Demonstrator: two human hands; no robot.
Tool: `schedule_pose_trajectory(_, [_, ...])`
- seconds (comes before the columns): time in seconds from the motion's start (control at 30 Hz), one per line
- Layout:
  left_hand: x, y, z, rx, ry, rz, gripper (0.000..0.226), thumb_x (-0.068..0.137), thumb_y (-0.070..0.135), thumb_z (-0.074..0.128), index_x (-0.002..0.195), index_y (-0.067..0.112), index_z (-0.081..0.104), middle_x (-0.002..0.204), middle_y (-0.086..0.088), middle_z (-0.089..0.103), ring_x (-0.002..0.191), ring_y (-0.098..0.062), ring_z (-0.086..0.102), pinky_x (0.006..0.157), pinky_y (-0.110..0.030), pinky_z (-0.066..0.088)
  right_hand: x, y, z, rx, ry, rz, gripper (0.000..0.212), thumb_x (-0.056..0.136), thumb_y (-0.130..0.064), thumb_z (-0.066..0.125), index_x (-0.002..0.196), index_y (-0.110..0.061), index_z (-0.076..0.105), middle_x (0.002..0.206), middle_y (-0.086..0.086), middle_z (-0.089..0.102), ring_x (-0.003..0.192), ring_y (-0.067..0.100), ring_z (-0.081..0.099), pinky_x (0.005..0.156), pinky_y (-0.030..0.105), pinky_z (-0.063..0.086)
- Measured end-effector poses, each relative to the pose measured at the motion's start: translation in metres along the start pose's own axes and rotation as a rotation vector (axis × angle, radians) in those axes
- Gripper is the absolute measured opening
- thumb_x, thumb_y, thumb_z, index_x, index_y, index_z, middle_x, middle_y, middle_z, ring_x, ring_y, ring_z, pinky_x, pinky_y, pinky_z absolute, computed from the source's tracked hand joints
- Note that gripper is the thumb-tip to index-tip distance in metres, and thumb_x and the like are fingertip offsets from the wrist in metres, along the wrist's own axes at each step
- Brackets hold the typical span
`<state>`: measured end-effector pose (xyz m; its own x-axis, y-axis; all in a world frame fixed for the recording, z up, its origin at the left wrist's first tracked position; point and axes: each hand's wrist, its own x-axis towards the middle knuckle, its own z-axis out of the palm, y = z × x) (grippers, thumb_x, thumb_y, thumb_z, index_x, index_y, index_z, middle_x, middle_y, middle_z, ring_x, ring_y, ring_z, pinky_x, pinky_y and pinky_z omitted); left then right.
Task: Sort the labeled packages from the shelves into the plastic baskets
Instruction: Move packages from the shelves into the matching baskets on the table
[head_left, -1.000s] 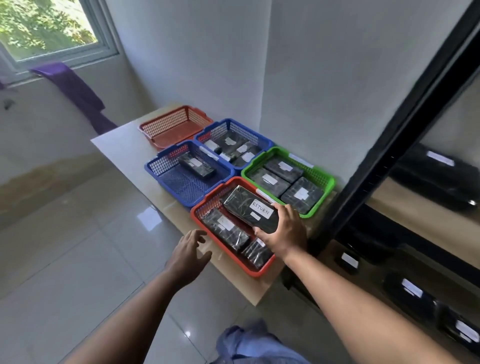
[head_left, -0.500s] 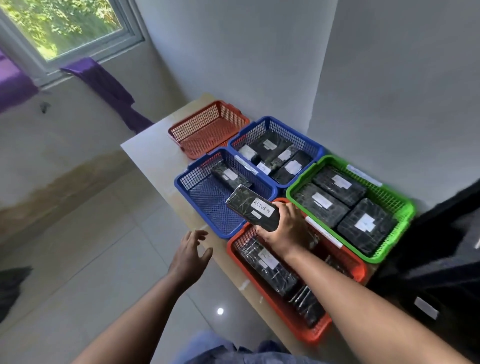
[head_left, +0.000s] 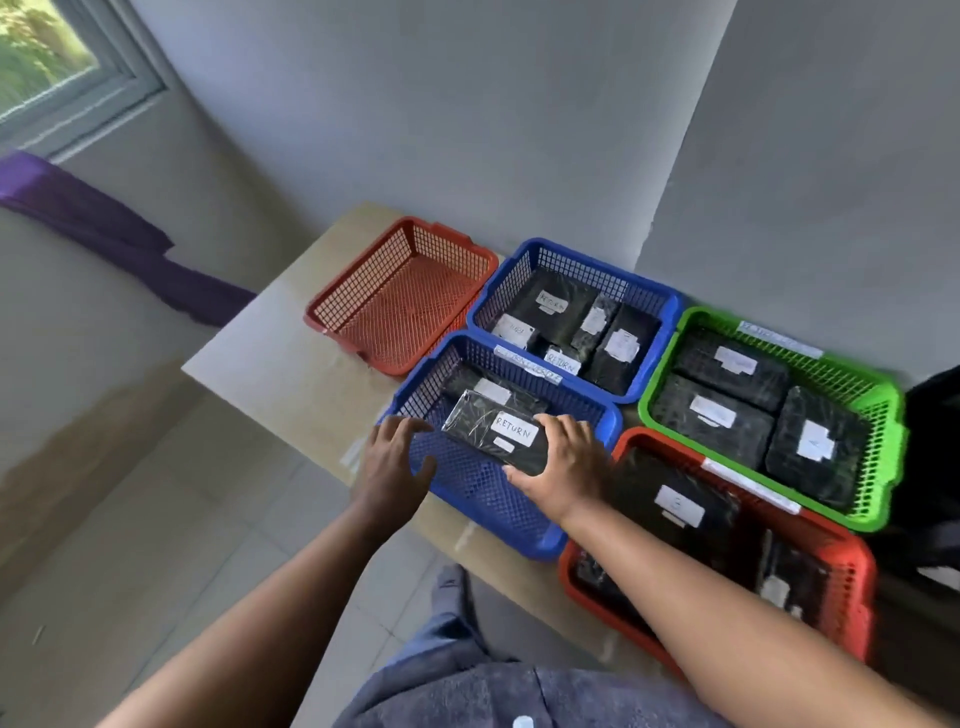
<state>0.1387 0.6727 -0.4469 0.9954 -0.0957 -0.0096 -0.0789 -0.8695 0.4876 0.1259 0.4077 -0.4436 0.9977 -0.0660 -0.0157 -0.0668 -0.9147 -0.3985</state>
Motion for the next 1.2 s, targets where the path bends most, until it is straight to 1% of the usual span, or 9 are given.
schedule_pose_trajectory(0.2, [0.076,-0.060,-0.018,0.083,-0.093,0.142,0.052,0.090,0.024,0.077,0.137,0.020,0.056,0.139,-0.007,0.052,0.126,-0.031,0.047,0.110,-0.052,0.045,0.001,-0.042,0.047,-0.068,-0.057,0.192,0.083,0.070,-0.068,0.084,0.138,-0.029,0.057,0.127,0.000,0.046,0.114,0.026,0.047,0.090,0.040,0.049])
schedule_pose_trajectory(0.33, [0.113,-0.078,-0.015,0.143,-0.125,0.191,0.061,0.090,0.025,0.072,0.146,0.018,0.051,0.151,-0.008,0.047,0.142,-0.033,0.043,0.116,-0.053,0.038,0.007,-0.061,0.062,-0.060,-0.133,0.277,0.090,0.075,-0.064,0.083,0.150,-0.029,0.049,0.134,0.000,0.038,0.121,0.026,0.043,0.091,0.039,0.050])
schedule_pose_trajectory(0.47, [0.137,-0.085,0.002,0.155,-0.188,0.234,0.070,0.098,0.035,0.058,0.162,0.019,0.037,0.169,-0.007,0.036,0.160,-0.027,0.023,0.132,-0.052,0.014,0.020,-0.068,0.072,-0.061,-0.138,0.306,0.098,0.077,-0.064,0.082,0.157,-0.027,0.041,0.141,0.001,0.035,0.127,0.028,0.041,0.098,0.043,0.053])
schedule_pose_trajectory(0.6, [0.137,-0.086,0.022,0.195,-0.181,0.212,0.075,0.097,0.047,0.045,0.166,0.021,0.030,0.174,-0.001,0.029,0.163,-0.017,0.016,0.131,-0.051,-0.005,0.018,-0.065,0.079,-0.078,-0.075,0.427,0.111,0.071,-0.063,0.087,0.160,-0.029,0.029,0.154,0.007,0.027,0.135,0.031,0.038,0.103,0.045,0.051])
schedule_pose_trajectory(0.7, [0.135,-0.087,0.025,0.196,-0.156,0.214,0.075,0.096,0.044,0.044,0.167,0.021,0.030,0.174,-0.001,0.028,0.162,-0.016,0.019,0.131,-0.053,-0.004,0.008,-0.063,0.088,0.056,-0.031,0.607,0.116,0.069,-0.061,0.089,0.158,-0.020,0.027,0.154,0.011,0.030,0.137,0.032,0.041,0.104,0.045,0.049])
schedule_pose_trajectory(0.8, [0.135,-0.088,0.023,0.212,-0.168,0.228,0.076,0.097,0.040,0.040,0.169,0.022,0.025,0.175,-0.001,0.026,0.162,-0.017,0.019,0.131,-0.054,-0.004,0.005,-0.065,0.095,0.155,-0.036,0.738,0.106,0.069,-0.057,0.092,0.147,-0.011,0.037,0.142,0.012,0.042,0.125,0.033,0.056,0.090,0.042,0.052])
schedule_pose_trajectory(0.9, [0.135,-0.089,0.023,0.232,-0.183,0.236,0.074,0.099,0.040,0.037,0.169,0.023,0.021,0.176,0.001,0.023,0.162,-0.016,0.019,0.131,-0.054,-0.005,0.010,-0.068,0.099,0.201,-0.032,0.762,0.095,0.066,-0.052,0.095,0.134,-0.009,0.044,0.132,0.009,0.048,0.109,0.032,0.063,0.079,0.040,0.053])
schedule_pose_trajectory(1.07, [0.136,-0.090,0.022,0.242,-0.199,0.230,0.072,0.103,0.045,0.035,0.170,0.026,0.016,0.177,0.002,0.017,0.162,-0.016,0.015,0.131,-0.053,-0.008,0.019,-0.080,0.106,0.310,-0.029,0.750,0.096,0.069,-0.044,0.096,0.140,-0.010,0.040,0.139,0.010,0.044,0.120,0.030,0.059,0.092,0.038,0.052])
schedule_pose_trajectory(1.2, [0.136,-0.092,0.024,0.252,-0.208,0.233,0.071,0.106,0.043,0.039,0.170,0.026,0.014,0.178,0.002,0.015,0.162,-0.017,0.014,0.130,-0.054,-0.008,0.026,-0.084,0.108,0.293,-0.053,0.791,0.091,0.069,-0.047,0.095,0.132,-0.013,0.039,0.134,0.007,0.043,0.117,0.031,0.060,0.085,0.040,0.053])
